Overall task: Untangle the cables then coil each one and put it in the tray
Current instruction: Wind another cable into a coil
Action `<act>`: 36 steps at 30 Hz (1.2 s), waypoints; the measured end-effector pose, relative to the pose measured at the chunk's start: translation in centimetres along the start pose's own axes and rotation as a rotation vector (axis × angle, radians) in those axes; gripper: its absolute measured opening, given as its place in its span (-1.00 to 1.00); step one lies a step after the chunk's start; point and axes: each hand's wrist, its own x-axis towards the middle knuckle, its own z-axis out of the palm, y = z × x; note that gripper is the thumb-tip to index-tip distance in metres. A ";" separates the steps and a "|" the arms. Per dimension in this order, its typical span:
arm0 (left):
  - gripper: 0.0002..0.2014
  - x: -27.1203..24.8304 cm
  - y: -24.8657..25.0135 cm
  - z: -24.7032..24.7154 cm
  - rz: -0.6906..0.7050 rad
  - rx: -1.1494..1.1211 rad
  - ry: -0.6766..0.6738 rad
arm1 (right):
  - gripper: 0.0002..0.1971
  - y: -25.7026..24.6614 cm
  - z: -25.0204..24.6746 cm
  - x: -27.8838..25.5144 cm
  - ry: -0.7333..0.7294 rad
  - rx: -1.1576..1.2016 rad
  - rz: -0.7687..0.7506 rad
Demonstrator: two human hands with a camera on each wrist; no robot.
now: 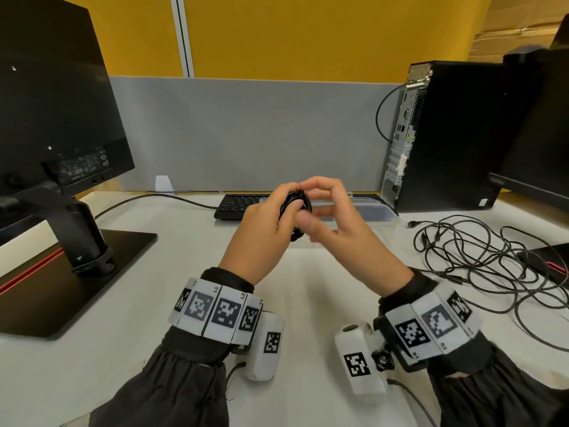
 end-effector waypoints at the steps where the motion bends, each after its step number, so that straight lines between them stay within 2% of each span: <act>1: -0.76 0.0 -0.1 0.0 -0.009 0.005 0.013 | -0.63 -0.2 0.1 -0.1 0.017 -0.113 -0.052; 2: -0.78 0.1 -0.1 0.0 -0.012 0.007 0.027 | -0.64 -0.2 0.1 -0.1 0.045 -0.217 -0.103; 4: -0.79 0.1 -0.2 0.0 -0.010 0.029 0.057 | -0.79 0.0 0.0 0.2 0.136 -0.347 -0.204; 7: -0.77 0.2 -0.3 0.1 0.006 0.092 0.072 | -0.92 0.2 -0.4 0.6 0.226 -0.386 -0.233; 10: -0.76 0.3 -0.5 0.1 0.010 0.162 0.073 | -0.91 0.1 -0.2 0.9 0.180 -0.616 -0.248; 13: -0.76 0.4 -0.9 0.1 -0.021 0.209 0.077 | -0.98 -0.5 0.9 1.6 0.037 -0.981 -0.217; 16: -0.74 0.6 -1.5 0.1 -0.114 0.196 0.105 | -0.76 -0.8 2.4 2.3 -0.006 -1.267 -0.234; 19: -0.73 0.7 -2.3 0.0 -0.176 0.224 0.131 | -0.69 -0.4 3.5 2.7 -0.016 -1.432 -0.256; 21: -0.73 0.7 -2.8 -0.1 -0.207 0.241 0.137 | -0.74 0.1 3.5 3.0 -0.148 -1.414 -0.205; 23: -0.74 0.7 -3.2 -0.2 -0.242 0.211 0.149 | -0.71 0.2 3.2 3.1 -0.224 -1.284 -0.131; 27: -0.77 0.8 -3.6 -0.2 -0.261 0.102 0.166 | -0.72 0.3 2.1 3.2 -0.284 -0.792 -0.009; 31: -0.78 0.7 -2.9 0.0 -0.221 0.023 0.131 | -0.62 -0.6 -0.1 2.8 -0.234 -0.383 0.145; 33: -0.79 0.6 -2.6 0.3 -0.179 0.030 0.105 | -0.63 -0.7 -1.0 2.6 -0.265 -0.425 0.158; 36: -0.79 0.7 -2.6 0.5 -0.165 0.075 0.097 | -0.75 -0.8 -1.6 2.4 -0.266 -0.802 0.019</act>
